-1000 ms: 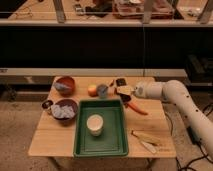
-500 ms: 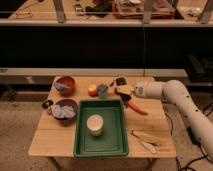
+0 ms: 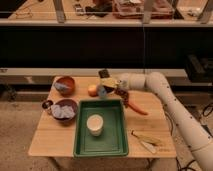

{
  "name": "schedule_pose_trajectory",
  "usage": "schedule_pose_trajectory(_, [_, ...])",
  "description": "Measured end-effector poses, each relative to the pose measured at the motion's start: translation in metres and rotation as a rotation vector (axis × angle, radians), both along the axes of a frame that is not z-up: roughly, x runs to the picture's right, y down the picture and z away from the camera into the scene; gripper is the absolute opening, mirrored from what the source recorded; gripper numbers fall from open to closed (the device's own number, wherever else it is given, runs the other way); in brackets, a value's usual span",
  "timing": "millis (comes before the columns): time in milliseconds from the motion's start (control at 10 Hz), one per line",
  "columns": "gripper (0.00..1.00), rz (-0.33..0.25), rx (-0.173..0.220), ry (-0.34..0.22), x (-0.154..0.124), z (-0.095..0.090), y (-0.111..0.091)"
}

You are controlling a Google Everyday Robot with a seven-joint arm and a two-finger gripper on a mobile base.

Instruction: Place eraser in metal cup

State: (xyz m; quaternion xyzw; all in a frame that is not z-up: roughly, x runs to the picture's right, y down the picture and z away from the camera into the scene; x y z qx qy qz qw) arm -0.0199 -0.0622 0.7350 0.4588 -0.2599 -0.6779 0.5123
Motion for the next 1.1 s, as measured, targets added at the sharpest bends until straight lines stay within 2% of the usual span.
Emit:
schedule_pose_trajectory(300, [0.00,-0.081,0.109,-0.099,-0.070,-0.001,-0.026])
schedule_pose_trajectory(400, [0.00,-0.106,0.147,-0.132,-0.085,-0.002,-0.036])
schedule_pose_trajectory(600, [0.00,-0.137,0.192,-0.174,-0.101,-0.002,-0.045])
schedule_pose_trajectory(900, [0.00,-0.139,0.196,-0.174,-0.099,-0.001,-0.047])
schedule_pose_trajectory(1100, [0.00,-0.201,0.207,-0.150,-0.093,0.002,-0.052])
